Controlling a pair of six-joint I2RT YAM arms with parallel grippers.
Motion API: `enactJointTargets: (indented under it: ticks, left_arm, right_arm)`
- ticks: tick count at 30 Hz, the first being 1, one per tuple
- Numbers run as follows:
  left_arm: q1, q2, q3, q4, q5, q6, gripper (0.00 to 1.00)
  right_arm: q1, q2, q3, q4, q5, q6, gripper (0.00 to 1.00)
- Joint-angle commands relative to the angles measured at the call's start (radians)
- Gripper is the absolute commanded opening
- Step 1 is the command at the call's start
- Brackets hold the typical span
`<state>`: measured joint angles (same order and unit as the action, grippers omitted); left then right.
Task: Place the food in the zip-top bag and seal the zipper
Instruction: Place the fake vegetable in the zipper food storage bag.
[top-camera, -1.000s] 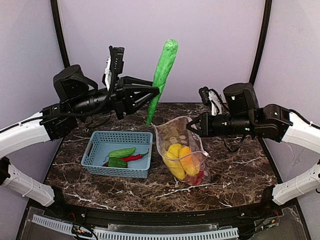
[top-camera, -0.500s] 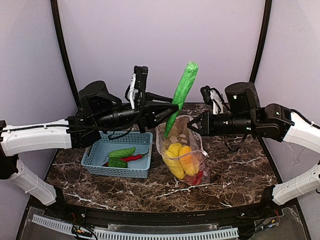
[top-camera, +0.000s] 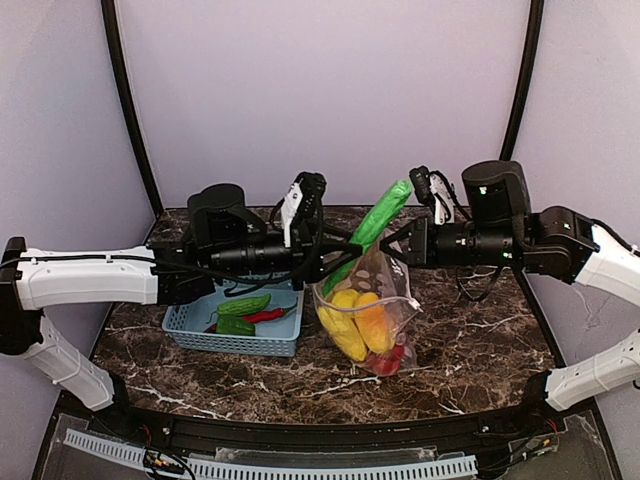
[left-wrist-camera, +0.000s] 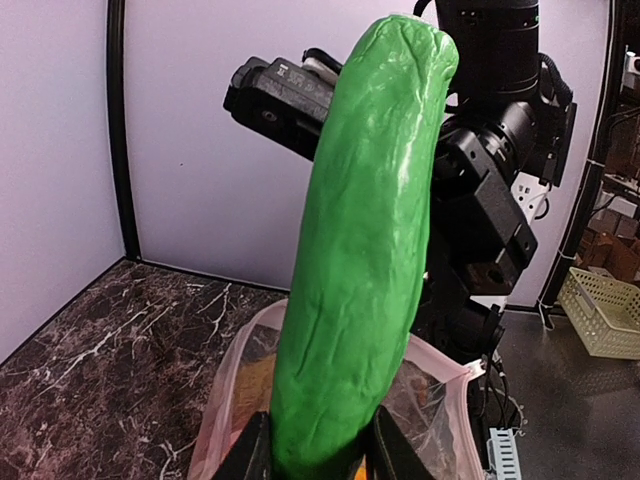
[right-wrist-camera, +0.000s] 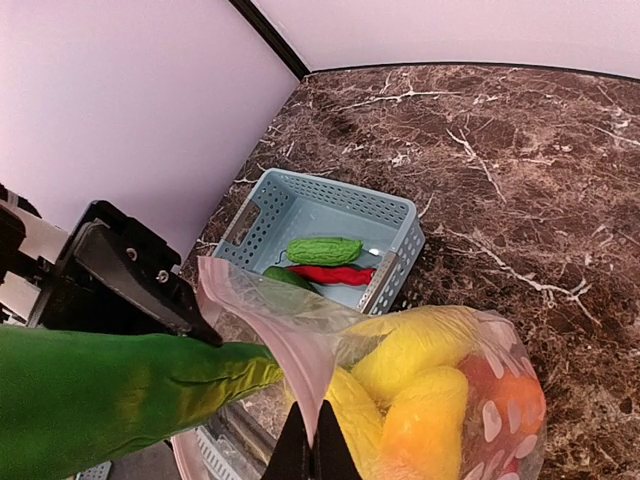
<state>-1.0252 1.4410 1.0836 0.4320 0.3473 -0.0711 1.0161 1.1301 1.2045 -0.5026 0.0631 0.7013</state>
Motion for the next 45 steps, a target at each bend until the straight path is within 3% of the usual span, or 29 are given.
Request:
enactJointTargets:
  ticks: [1,6,11,19,24,27,30,39,41,45]
  left_arm:
    - [-0.004,0.005,-0.024,-0.090,-0.043,0.080,0.28]
    - [-0.004,-0.002,-0.022,-0.146,-0.053,0.108,0.42]
    - [-0.004,-0.004,0.025,-0.196,-0.022,0.092,0.65]
    - [-0.014,0.025,0.162,-0.286,0.094,0.050,0.73]
    - [-0.041,0.061,0.283,-0.400,0.117,0.102,0.75]
    - [-0.045,0.095,0.327,-0.452,0.119,0.137,0.72]
    - [-0.055,0.119,0.364,-0.490,0.120,0.161,0.63]
    - [-0.076,0.172,0.417,-0.540,0.030,0.226,0.58]
    - [-0.076,0.175,0.418,-0.528,0.018,0.229,0.51]
    - [-0.076,0.166,0.399,-0.481,-0.004,0.217,0.27]
  right_arm:
    - [-0.006,-0.032,0.035,0.057,0.006,0.011,0.00]
    - [-0.005,-0.041,0.027,0.054,0.018,0.014,0.00]
    - [-0.006,-0.030,0.023,0.055,0.014,0.015,0.00]
    - [-0.006,-0.026,0.024,0.055,0.016,0.014,0.00]
    - [-0.006,-0.024,0.026,0.057,0.013,0.019,0.00]
    - [-0.006,-0.021,0.027,0.058,0.008,0.019,0.00]
    - [-0.006,-0.025,0.025,0.056,0.007,0.019,0.00]
    - [-0.005,-0.029,0.024,0.056,0.009,0.018,0.00]
    - [-0.006,-0.030,0.019,0.056,0.012,0.019,0.00]
    - [-0.006,-0.036,0.014,0.056,0.016,0.021,0.00]
